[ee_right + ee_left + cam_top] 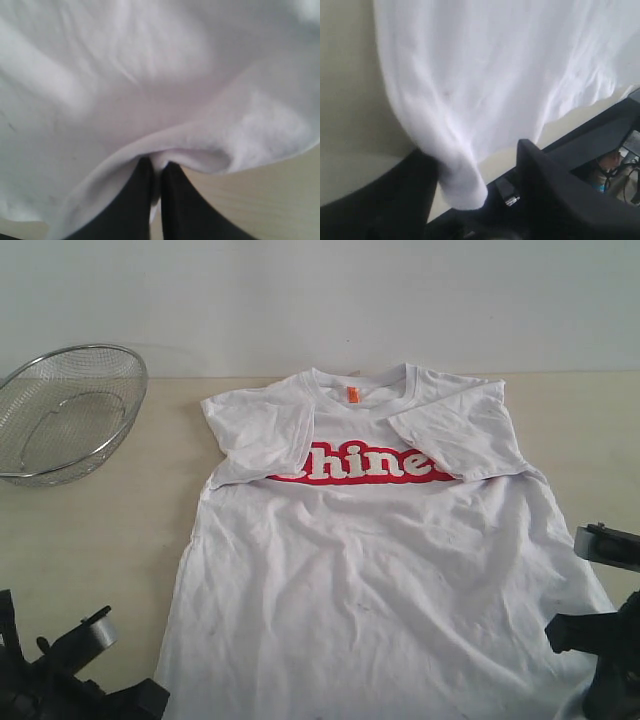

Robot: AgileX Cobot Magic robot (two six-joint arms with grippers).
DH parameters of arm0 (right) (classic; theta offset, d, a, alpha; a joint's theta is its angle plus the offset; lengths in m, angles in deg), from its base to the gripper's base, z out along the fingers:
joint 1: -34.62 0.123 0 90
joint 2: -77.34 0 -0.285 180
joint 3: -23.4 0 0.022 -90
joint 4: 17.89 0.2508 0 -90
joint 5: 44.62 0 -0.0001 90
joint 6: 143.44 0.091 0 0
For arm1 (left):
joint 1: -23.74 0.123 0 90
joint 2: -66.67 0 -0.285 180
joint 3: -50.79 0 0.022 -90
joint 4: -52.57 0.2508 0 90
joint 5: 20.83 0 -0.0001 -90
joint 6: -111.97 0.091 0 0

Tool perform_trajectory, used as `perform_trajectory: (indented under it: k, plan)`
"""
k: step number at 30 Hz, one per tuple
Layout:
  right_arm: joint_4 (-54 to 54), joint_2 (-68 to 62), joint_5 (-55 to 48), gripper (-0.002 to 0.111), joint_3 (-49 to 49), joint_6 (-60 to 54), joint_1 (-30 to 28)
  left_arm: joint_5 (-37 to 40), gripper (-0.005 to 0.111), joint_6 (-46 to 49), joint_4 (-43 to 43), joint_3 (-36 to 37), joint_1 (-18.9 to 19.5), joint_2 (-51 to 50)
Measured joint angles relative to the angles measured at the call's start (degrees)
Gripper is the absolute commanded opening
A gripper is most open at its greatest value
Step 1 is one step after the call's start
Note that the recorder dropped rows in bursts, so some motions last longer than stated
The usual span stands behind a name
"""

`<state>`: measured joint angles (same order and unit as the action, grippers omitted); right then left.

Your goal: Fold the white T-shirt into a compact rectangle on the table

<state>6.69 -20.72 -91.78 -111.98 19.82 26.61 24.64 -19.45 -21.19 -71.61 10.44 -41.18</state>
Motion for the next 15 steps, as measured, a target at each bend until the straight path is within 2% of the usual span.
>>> perform_trajectory:
  k: [5, 6, 15]
  plan:
    - [0.00, 0.00, 0.00, 0.000, 0.00, -0.10, 0.00, -1.11, 0.008, 3.70, -2.15, 0.00, 0.00, -1.37]
    - [0.00, 0.00, 0.00, 0.000, 0.00, -0.10, 0.00, -1.68, 0.005, 4.75, -2.73, 0.00, 0.00, -1.54]
    - [0.36, 0.00, 0.04, 0.000, 0.00, -0.21, 0.00, -3.73, 0.004, 10.91, -6.25, 0.00, 0.00, -1.57]
